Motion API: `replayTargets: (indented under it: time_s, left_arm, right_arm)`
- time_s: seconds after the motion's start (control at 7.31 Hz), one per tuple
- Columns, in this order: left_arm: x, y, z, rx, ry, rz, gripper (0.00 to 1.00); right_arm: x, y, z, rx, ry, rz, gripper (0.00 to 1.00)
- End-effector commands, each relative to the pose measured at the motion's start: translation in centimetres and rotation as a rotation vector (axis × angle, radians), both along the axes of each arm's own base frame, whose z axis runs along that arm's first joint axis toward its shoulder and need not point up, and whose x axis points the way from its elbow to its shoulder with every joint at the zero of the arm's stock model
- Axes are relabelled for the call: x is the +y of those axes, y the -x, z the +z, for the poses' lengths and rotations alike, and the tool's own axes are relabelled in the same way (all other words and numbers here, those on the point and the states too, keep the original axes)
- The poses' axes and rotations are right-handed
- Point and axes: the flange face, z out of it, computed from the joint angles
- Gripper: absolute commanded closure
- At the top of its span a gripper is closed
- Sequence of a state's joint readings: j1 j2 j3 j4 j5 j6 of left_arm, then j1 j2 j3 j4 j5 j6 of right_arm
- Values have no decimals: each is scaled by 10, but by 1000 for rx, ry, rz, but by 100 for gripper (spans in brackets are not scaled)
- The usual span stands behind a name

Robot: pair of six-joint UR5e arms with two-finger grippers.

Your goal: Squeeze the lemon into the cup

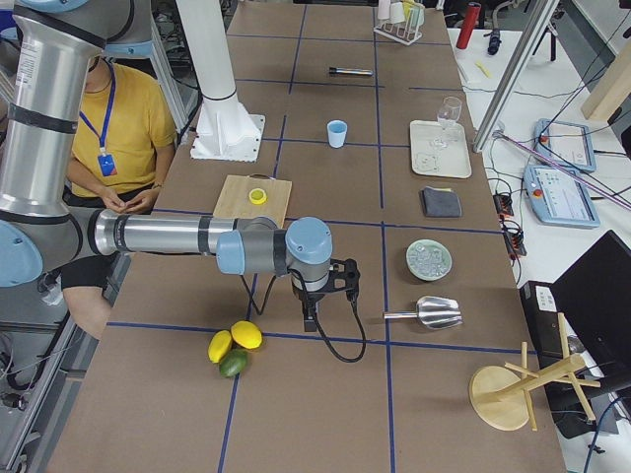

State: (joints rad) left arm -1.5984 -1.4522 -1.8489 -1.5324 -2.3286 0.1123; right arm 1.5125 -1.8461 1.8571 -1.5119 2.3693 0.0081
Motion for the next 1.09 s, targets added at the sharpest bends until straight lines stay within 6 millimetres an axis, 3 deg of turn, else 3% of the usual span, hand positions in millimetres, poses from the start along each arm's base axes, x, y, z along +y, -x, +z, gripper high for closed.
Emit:
replayTargets:
  time_s: [0.0, 0.27, 0.41, 0.82, 0.96]
  left_arm:
    - [0, 0, -1, 3, -3, 1, 0]
    - [0, 0, -2, 3, -4, 1, 0]
    - [0, 0, -2, 4, -6, 1, 0]
    - [0, 0, -2, 4, -6, 1, 0]
    - [0, 0, -2, 4, -6, 1, 0]
  right_arm:
    - [-11, 1, -22, -8, -84, 6, 0]
    - [-30, 3, -49, -17, -218, 13, 0]
    - [-41, 15, -58, -23, -234, -5, 0]
    - [-75, 77, -98, -25, -179, 20, 0]
    - [-75, 101, -111, -38, -252, -23, 0]
